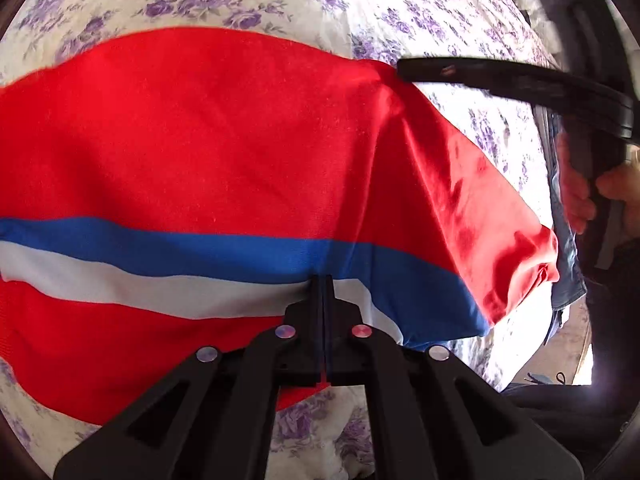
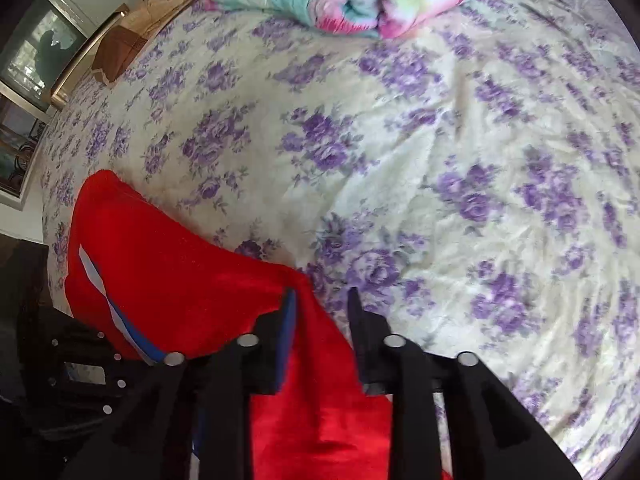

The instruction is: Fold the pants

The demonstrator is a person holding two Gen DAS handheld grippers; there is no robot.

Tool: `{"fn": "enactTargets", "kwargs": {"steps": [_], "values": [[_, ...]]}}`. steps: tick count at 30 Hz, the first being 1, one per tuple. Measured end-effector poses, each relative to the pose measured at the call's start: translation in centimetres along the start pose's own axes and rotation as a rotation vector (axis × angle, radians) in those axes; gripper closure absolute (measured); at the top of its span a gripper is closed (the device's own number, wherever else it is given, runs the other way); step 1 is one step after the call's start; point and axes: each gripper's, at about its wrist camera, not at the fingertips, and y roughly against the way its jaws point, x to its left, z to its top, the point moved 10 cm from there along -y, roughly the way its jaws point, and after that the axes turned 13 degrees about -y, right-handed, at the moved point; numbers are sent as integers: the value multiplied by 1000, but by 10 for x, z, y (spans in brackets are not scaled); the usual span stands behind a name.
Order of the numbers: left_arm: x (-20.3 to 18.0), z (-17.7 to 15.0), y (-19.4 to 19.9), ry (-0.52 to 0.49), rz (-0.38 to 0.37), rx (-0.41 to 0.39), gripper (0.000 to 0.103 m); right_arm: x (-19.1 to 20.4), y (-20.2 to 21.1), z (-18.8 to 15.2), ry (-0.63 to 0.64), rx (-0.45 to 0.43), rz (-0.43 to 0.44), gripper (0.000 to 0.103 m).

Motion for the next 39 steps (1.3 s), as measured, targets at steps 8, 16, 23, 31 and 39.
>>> {"fn": "enactTargets", "kwargs": {"steps": [8, 16, 23, 31, 39], "values": [[-14, 23, 46, -184, 97, -31, 102, 24, 34, -127, -62, 51, 137, 80], [-40, 24, 0, -320, 129, 110, 99, 0, -19, -200, -251, 64, 42, 100], [-6, 3, 1, -83, -51, 89, 102, -44, 35, -216, -480, -105, 61, 83], [-112, 38, 3, -387, -24, 64, 101, -200, 130, -306, -1032, -395, 35, 38], [-252, 58, -79, -566, -126, 165, 96, -259, 107, -336, -1302, -496, 241, 38]]}}
